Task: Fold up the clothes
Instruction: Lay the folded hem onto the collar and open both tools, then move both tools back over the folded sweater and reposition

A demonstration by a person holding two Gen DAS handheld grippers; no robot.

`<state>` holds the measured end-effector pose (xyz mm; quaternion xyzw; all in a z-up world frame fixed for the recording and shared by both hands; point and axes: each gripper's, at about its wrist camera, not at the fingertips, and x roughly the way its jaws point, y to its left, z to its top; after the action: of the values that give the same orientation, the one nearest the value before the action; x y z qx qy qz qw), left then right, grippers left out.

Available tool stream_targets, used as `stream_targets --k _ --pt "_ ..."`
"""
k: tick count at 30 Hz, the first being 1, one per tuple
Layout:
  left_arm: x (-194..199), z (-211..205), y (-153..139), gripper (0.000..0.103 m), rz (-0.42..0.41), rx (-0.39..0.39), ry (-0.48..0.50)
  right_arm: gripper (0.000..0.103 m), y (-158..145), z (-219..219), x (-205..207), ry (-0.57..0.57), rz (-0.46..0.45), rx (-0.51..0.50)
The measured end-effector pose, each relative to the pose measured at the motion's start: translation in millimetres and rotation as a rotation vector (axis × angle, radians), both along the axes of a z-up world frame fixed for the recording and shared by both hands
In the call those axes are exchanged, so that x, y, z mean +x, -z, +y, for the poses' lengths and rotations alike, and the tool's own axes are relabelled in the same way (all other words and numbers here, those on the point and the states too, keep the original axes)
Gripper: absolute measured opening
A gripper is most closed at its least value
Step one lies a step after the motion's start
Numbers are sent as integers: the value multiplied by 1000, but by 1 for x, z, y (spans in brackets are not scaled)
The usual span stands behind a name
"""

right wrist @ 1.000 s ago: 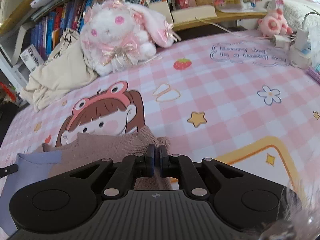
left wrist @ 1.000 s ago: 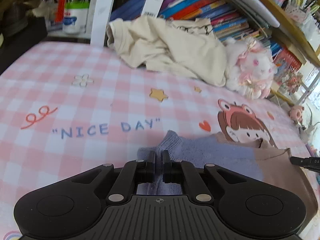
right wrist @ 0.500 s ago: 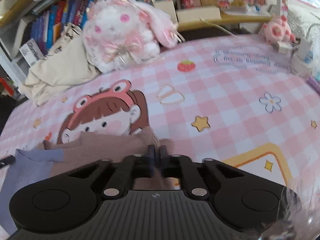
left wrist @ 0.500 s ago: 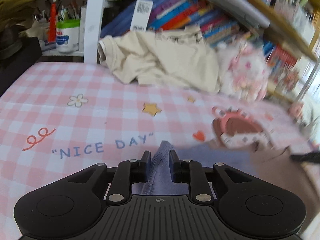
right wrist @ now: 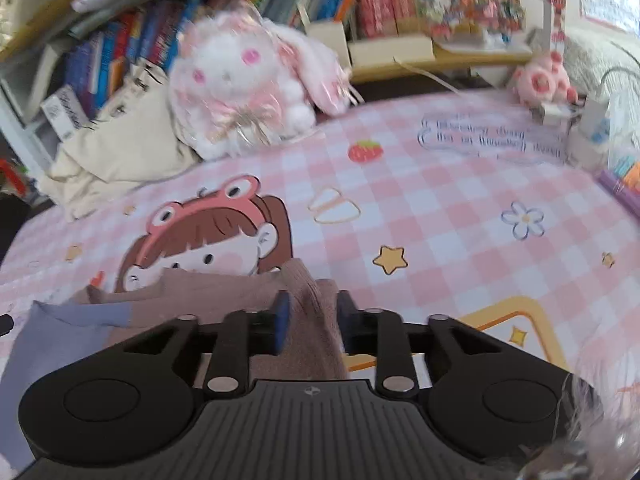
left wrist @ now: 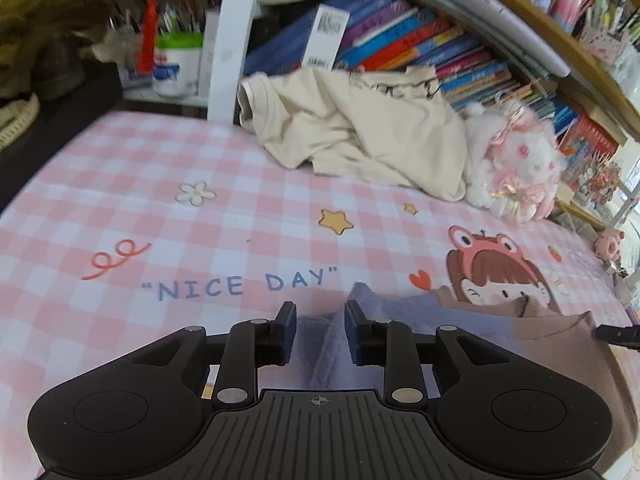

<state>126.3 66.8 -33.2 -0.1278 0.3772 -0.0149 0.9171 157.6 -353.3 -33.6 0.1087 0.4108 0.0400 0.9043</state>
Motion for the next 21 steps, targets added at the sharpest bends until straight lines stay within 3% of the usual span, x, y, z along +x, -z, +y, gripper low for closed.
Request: stream_targets --k 7,12,16,19,21 --pt "-56 -31 -20 47 -39 30 -43 47 -19 -2 -45 -138 -39 -68" --pt "-105 -64 -23 67 -92 1 -122 64 -17 -6 -82 -229 -28 -100" --pt "-131 -88 -20 70 -92 -23 -176 74 -11 -9 -105 -276 -12 -109" --pt "-144 -105 -17 70 -67 -23 -188 76 -6 -10 -120 -324 4 -117" --pt "-151 -115 -16 76 -57 -9 -197 78 -2 -8 -128 -363 9 -140"
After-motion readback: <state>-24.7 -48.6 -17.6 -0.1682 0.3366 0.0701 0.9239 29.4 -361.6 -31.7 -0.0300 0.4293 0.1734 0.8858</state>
